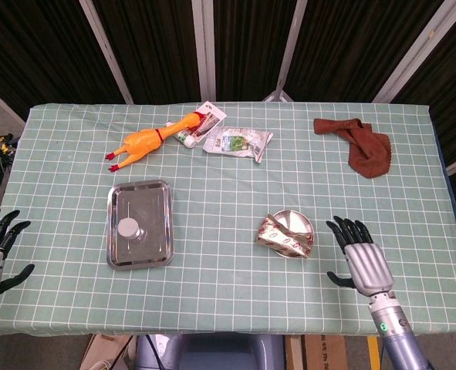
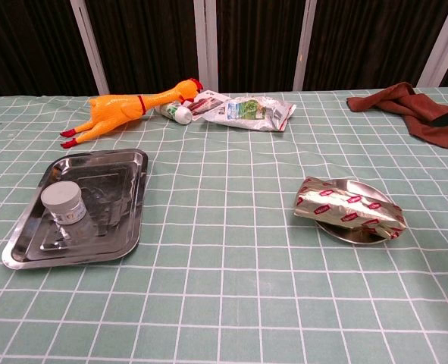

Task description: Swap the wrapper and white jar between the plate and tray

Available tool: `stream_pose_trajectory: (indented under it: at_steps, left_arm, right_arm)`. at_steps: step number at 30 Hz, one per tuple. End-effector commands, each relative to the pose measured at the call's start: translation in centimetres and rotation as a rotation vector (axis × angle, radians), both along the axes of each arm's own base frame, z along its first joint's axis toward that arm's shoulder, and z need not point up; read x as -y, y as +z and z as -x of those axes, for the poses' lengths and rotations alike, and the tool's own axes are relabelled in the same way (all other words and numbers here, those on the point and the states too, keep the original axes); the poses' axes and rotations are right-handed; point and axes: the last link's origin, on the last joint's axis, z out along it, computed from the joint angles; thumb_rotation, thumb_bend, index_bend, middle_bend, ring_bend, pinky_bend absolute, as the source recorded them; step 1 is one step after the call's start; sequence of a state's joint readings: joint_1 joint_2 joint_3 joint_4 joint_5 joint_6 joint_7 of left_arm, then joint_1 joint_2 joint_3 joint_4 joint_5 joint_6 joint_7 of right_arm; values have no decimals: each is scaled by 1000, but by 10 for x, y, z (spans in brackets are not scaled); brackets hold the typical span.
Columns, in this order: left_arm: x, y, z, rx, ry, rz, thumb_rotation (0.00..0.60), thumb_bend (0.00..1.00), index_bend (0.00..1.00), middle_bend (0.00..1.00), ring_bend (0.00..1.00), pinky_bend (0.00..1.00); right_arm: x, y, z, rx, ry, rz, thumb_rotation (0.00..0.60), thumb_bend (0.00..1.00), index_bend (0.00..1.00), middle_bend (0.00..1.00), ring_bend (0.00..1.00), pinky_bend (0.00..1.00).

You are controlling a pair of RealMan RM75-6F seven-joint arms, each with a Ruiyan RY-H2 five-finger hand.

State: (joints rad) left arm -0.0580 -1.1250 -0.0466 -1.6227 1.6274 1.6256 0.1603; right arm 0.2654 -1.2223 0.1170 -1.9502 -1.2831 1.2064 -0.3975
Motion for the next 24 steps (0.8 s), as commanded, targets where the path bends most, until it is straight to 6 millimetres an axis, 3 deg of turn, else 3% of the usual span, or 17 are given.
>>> stream_pose_trajectory:
  at_steps: [1,14,24]
  left_arm:
    - [0,1,0,2,0,-3,600,261,218,112,23,235]
    - [-2,7,3,19,8,-11,600,260,218,111,23,235]
    - [-4,14,7,36,21,-29,600,260,220,111,23,235]
  right_arm:
    - [15,-22,-33,32,6,-62,600,214,91,60,0,0]
    - [44,-82,-79,18,-48,-128,600,214,90,60,0,0]
    - [63,-106,-73,-52,-83,-117,600,214,90,62,13,0]
